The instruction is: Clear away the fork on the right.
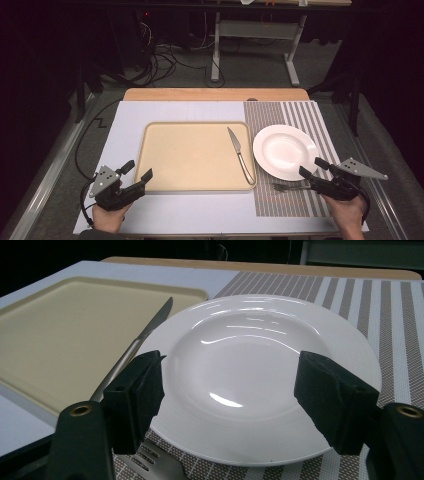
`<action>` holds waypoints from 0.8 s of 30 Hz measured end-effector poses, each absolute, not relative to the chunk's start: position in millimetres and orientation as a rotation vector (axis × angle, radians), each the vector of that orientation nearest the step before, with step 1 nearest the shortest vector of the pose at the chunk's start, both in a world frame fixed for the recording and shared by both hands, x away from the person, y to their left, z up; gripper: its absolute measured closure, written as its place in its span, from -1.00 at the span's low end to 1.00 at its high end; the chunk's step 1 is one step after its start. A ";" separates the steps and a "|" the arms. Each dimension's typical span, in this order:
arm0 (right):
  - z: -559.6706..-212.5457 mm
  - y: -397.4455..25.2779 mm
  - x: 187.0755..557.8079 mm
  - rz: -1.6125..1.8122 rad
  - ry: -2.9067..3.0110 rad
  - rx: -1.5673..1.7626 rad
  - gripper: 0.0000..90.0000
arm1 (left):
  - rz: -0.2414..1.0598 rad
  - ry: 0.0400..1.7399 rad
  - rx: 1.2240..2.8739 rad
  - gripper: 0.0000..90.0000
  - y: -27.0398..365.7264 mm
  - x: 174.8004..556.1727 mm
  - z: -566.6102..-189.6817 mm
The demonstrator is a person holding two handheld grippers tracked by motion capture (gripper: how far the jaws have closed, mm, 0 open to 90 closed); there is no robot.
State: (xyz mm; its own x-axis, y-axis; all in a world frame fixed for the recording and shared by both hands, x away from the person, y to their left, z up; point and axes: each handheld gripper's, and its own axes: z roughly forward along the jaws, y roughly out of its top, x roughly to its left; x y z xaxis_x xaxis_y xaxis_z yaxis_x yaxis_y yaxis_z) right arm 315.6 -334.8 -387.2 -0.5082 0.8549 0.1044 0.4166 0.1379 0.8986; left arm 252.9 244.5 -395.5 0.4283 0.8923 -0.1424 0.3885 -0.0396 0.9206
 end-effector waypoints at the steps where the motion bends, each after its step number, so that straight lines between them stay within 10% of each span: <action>1: -387.2 -334.8 315.6 1.340 1.985 1.218 -0.37 | 0.601 1.141 1.636 -0.30 244.0 253.0 -395.5; 24: -378.1 -343.3 317.3 1.070 2.172 1.333 -0.28 | 0.624 1.130 1.663 -0.30 239.9 254.8 -394.9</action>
State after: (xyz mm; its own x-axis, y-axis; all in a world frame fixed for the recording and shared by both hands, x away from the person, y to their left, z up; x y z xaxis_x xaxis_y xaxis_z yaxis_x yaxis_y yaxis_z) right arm 317.3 -343.3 -378.1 -0.4810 0.8739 0.0706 0.5885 0.2621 0.7648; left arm 254.8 239.9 -394.9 0.4325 0.8950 -0.1089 0.3850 -0.0741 0.9200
